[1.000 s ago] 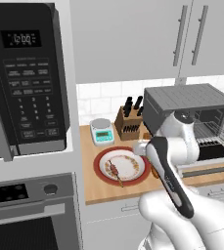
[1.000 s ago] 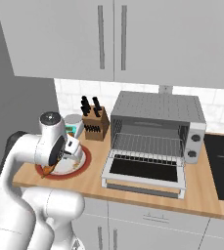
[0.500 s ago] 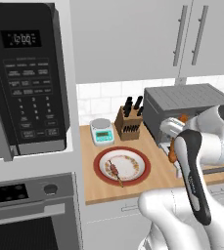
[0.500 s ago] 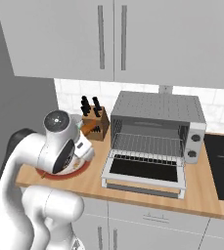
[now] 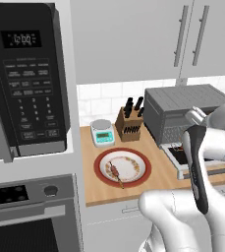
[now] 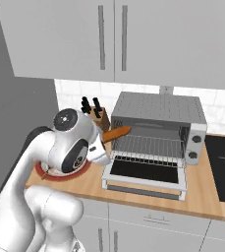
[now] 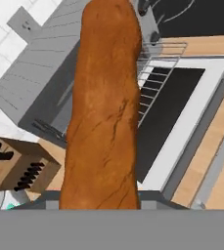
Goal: Pick up the kebab skewer and baguette bread, and place them inside the toaster oven. Close the toaster oven door and start by setting the timer.
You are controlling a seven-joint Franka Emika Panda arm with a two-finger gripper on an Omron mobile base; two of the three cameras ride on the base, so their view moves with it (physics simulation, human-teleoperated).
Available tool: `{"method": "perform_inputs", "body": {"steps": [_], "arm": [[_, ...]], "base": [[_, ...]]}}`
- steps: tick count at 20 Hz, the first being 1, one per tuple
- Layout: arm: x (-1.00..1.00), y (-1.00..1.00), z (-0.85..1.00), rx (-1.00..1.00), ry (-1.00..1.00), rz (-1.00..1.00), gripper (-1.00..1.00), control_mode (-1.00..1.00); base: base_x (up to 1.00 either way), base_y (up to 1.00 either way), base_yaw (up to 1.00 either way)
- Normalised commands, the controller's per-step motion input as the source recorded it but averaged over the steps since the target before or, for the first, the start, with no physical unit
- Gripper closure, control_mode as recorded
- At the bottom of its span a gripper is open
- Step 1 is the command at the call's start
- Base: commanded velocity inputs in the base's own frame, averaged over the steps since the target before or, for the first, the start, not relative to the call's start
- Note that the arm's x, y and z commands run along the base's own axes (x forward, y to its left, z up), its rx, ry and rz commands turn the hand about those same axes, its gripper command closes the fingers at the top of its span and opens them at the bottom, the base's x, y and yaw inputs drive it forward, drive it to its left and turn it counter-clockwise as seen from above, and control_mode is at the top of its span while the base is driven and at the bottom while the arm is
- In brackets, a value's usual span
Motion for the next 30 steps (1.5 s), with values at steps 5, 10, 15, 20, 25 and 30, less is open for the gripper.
{"method": "perform_inputs", "body": {"steps": [5, 10, 15, 20, 25, 30], "arm": [[0.08, -0.74, -0.17, 0.24, -0.06, -0.22, 1.00, -1.00], [0.52, -0.57, -0.14, 0.32, 0.00, -0.02, 1.00, -1.00], [0.67, 0.07, -0.09, 0.21, 0.00, 0.00, 1.00, -1.00], [0.37, -0.16, -0.54, 0.20, 0.00, 0.00, 1.00, -1.00], [0.44, -0.08, -0.34, 0.05, -0.03, 0.00, 1.00, -1.00], [0.31, -0.07, -0.10, 0.00, -0.08, -0.03, 1.00, -1.00]], "base": [[0.00, 0.00, 0.00], [0.00, 0.00, 0.00], [0.00, 0.00, 0.00], [0.00, 0.00, 0.00], [0.00, 0.00, 0.00], [0.00, 0.00, 0.00]]}}
